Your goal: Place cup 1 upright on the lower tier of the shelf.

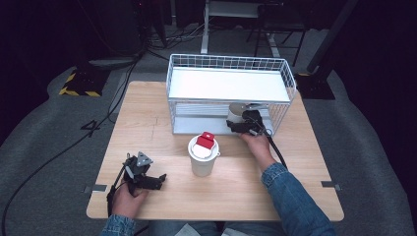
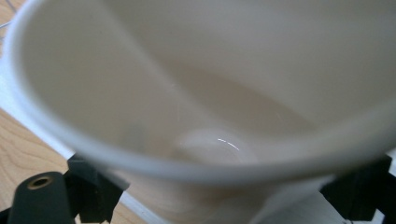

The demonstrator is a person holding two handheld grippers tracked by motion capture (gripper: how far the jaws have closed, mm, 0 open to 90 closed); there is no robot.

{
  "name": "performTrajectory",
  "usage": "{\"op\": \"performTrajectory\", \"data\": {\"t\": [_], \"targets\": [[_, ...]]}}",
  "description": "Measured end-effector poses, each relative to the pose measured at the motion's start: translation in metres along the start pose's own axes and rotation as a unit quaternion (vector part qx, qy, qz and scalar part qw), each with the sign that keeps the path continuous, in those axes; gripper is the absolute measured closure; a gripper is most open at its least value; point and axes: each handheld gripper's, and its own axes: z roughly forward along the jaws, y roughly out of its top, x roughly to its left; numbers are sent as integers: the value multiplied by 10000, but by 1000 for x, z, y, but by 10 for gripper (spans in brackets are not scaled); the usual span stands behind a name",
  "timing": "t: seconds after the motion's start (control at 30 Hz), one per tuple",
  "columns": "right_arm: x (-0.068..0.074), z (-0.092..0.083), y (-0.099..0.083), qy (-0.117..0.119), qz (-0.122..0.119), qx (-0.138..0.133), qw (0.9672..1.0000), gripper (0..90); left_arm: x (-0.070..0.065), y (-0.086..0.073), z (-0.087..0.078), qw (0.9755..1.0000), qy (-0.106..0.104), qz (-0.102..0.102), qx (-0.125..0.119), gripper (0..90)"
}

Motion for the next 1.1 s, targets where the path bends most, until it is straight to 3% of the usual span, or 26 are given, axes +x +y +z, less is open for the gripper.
{"op": "performTrajectory", "data": {"t": [0.37, 0.6, 1.1], "targets": [[-3, -17, -1, 83, 35, -83, 9999, 147, 0, 1, 1, 10000, -46, -8, 14, 9], [-1, -29, -4, 56, -118, -19, 9999, 147, 1, 2, 2, 10000, -50, 13, 21, 8], [-2, -74, -10, 101, -202, -167, 9996, 147, 1, 5, 4, 10000, -40, 27, 23, 6]]}}
